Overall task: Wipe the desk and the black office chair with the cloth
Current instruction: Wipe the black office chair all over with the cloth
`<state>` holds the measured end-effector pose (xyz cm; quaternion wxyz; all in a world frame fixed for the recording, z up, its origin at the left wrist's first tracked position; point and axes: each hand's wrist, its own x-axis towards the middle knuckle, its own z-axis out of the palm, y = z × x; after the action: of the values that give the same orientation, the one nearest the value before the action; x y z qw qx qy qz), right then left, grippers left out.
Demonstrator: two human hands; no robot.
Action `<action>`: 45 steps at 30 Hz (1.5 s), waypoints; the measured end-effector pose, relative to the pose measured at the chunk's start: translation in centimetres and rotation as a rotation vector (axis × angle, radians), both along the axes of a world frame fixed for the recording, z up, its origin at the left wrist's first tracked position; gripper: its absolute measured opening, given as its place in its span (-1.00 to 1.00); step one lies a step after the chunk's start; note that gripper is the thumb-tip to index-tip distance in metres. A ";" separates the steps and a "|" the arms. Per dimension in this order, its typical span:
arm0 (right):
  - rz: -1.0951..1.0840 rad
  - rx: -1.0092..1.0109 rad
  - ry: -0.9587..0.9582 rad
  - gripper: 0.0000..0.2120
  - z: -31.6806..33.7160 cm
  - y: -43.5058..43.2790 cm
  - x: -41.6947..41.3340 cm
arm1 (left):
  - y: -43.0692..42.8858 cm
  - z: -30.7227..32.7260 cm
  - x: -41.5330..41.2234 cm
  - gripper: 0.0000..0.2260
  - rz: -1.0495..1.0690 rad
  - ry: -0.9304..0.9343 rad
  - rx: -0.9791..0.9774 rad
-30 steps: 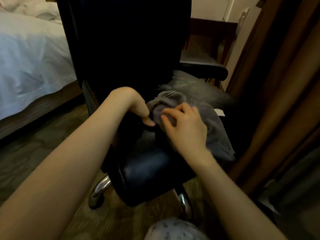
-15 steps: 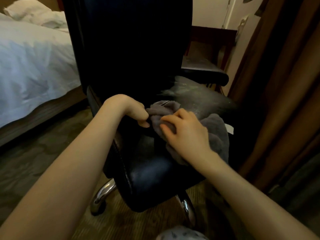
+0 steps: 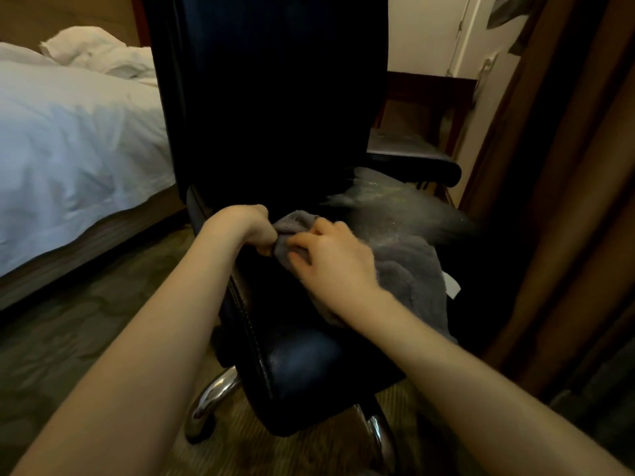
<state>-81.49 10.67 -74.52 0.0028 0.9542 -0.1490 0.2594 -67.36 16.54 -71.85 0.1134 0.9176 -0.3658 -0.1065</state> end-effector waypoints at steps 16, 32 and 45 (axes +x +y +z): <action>0.152 0.029 0.021 -0.75 1.1 -5.8 9.0 | -0.6 1.3 1.2 -0.65 0.049 0.208 0.005; 0.157 0.203 -0.143 -0.75 2.6 -10.6 12.1 | -0.6 1.7 2.4 -0.39 0.048 0.128 0.232; -0.115 0.176 0.066 -0.69 0.6 -17.2 15.7 | -1.0 1.3 4.5 -0.35 0.041 0.146 0.301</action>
<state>-65.76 -6.55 -73.91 -0.0612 0.9487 -0.2256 0.2130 -62.87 15.57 -70.51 0.0033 0.9213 -0.3178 -0.2242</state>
